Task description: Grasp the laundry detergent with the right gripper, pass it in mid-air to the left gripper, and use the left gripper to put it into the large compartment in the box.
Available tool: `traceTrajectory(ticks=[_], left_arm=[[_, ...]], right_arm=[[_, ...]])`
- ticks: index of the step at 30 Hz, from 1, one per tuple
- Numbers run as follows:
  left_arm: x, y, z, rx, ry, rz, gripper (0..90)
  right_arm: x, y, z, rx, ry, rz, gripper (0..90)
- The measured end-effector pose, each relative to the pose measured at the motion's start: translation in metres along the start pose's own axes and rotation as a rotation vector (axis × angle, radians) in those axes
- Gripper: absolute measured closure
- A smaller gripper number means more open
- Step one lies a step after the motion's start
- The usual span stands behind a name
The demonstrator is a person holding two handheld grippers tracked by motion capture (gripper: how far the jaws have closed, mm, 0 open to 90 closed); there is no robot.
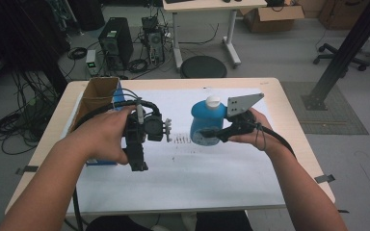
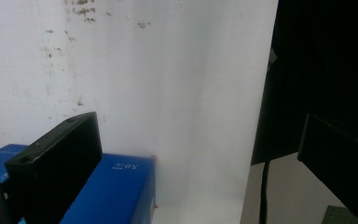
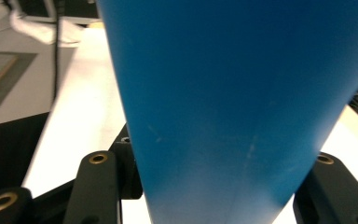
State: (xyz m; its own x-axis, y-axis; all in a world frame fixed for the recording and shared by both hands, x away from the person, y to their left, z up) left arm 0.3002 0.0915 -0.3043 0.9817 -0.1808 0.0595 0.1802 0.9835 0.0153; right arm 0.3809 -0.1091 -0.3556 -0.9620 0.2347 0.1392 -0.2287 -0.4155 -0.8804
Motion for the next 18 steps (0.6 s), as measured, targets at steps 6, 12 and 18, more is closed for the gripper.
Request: traceTrajectory(ticks=[6,12,18], left_arm=[[-0.001,-0.004,0.009,-0.014,0.001,-0.006,0.2],[-0.001,-0.008,0.013,-0.016,0.004,-0.015,0.2],[0.001,-0.016,0.015,-0.024,0.015,-0.027,0.2]], right_arm=[[0.024,0.001,-0.012,0.032,-0.070,0.043,45.9],[0.040,0.005,-0.024,0.057,-0.123,0.065,45.8],[0.054,0.010,-0.034,0.077,-0.157,0.079,45.8]])
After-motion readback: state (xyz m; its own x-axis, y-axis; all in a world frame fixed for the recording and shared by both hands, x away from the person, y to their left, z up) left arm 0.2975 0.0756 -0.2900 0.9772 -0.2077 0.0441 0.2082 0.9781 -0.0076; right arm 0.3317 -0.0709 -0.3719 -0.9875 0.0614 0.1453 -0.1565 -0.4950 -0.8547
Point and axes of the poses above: each handheld gripper's, and its own axes: z roughly backward along the jaws, y roughly out of its underside, x roughly to its left, the point moved 7 cm from there along -z, roughly forward along the jaws, and after that the axes turned 15 degrees about -z, right-handed, at the moved point
